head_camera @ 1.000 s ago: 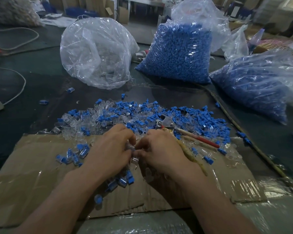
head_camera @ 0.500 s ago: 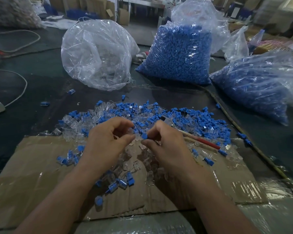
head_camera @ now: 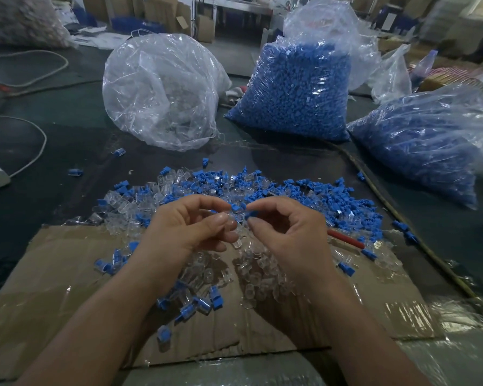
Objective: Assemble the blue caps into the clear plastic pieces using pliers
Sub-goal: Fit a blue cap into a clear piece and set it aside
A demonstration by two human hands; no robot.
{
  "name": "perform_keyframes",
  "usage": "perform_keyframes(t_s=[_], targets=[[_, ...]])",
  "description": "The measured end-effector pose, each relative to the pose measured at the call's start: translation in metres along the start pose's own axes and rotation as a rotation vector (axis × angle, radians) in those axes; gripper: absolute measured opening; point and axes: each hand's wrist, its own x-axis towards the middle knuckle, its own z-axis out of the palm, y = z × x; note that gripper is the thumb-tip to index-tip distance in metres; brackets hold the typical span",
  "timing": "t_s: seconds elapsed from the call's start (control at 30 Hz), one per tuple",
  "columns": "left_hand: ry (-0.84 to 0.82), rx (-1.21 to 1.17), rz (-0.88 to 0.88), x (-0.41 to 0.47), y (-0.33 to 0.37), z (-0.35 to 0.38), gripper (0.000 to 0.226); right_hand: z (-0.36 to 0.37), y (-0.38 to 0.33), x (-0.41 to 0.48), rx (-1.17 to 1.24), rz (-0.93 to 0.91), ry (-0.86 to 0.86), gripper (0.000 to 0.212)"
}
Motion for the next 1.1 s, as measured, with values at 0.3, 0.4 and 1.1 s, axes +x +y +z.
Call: perform_keyframes(t_s=[0.3, 0.4, 1.1], targets=[[-0.023, -0.098, -0.076, 0.0013, -0.0018, 0.0008, 0.024, 0.0003, -0.0048, -0.0018, 0.131, 0.002, 0.012, 0.031], [-0.027, -0.093, -0.073, 0.0015, -0.0017, 0.0013, 0.024, 0.0002, -0.0057, -0.0023, 0.114, -0.008, 0.006, 0.029], [-0.041, 0.001, -0.068, -0.0001, -0.0018, 0.0023, 0.021, -0.0028, -0.0085, -0.0014, 0.249, 0.082, -0.191, 0.023]])
